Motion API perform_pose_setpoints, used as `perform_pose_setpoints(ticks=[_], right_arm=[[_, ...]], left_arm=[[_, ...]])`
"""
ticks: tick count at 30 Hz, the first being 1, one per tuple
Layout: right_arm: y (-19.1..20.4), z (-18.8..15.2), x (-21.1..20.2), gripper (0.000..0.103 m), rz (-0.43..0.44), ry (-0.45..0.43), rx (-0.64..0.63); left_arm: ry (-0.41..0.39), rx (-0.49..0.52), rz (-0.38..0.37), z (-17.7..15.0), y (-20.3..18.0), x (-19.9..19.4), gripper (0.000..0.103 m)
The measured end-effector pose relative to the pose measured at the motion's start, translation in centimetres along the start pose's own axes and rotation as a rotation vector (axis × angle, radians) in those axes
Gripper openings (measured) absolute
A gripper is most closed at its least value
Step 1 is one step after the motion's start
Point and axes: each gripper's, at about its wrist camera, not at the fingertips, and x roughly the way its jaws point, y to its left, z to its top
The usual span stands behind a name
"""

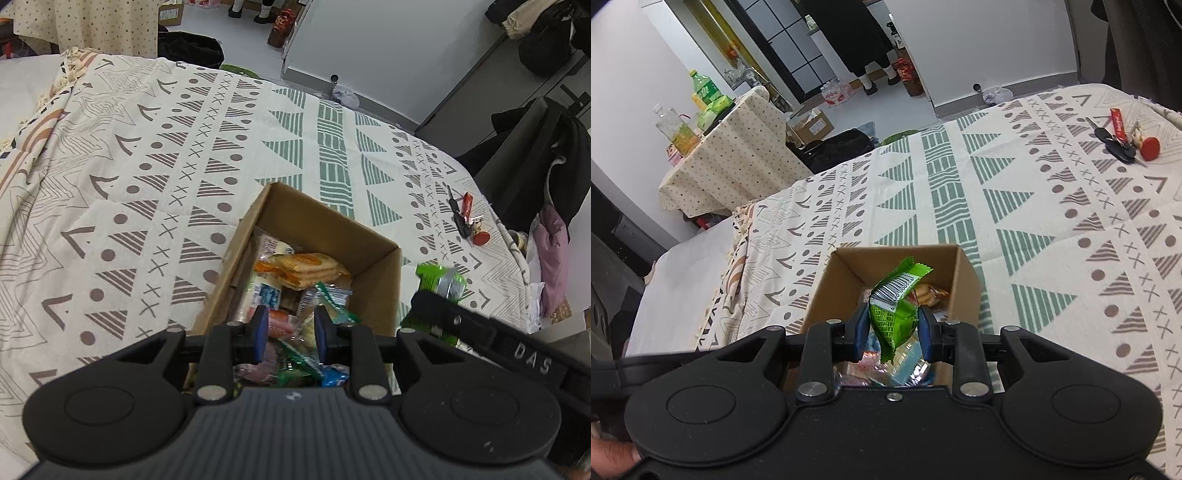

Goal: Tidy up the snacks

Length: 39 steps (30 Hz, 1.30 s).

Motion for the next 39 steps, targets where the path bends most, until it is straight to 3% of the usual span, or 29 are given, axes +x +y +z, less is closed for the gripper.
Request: perform_pose_setpoints(ticks=[4, 6, 9, 15, 25, 39], right_arm=[[0.6, 0.5, 0.5, 0.035, -0.028, -0.006, -0.001], [0.6, 0.6, 0.4, 0.056, -0.055, -0.023, 0.005], [0.3, 0.4, 0.2, 0.056, -0.082, -0.027, 0.003], [-0.4, -0.9, -0.9, 0.056, -0.119, -0.019, 0.013], [-1.8, -3.2, -4.4, 0.064, -0.178, -0.073, 0.080], [-3.0, -7.4, -10.5, 0.100, -0.272, -0.177, 0.121]], left_arm=[[0.015, -0.002, 0.007, 0.2, 0.8, -0.1, 0.028], [0.013, 0.000, 0.012, 0.3, 1.1, -0.3, 0.041], [0.000, 0.007, 0.016, 0.3, 1.5, -0.5, 0.058], [0.001, 0.016, 0.023, 0.4, 1.9, -0.5, 0.073], [0.016, 0.139, 0.010, -0.4, 0.0, -0.9, 0.081], [-0.010, 0.311, -0.034, -4.7, -2.9, -4.2, 0.091]])
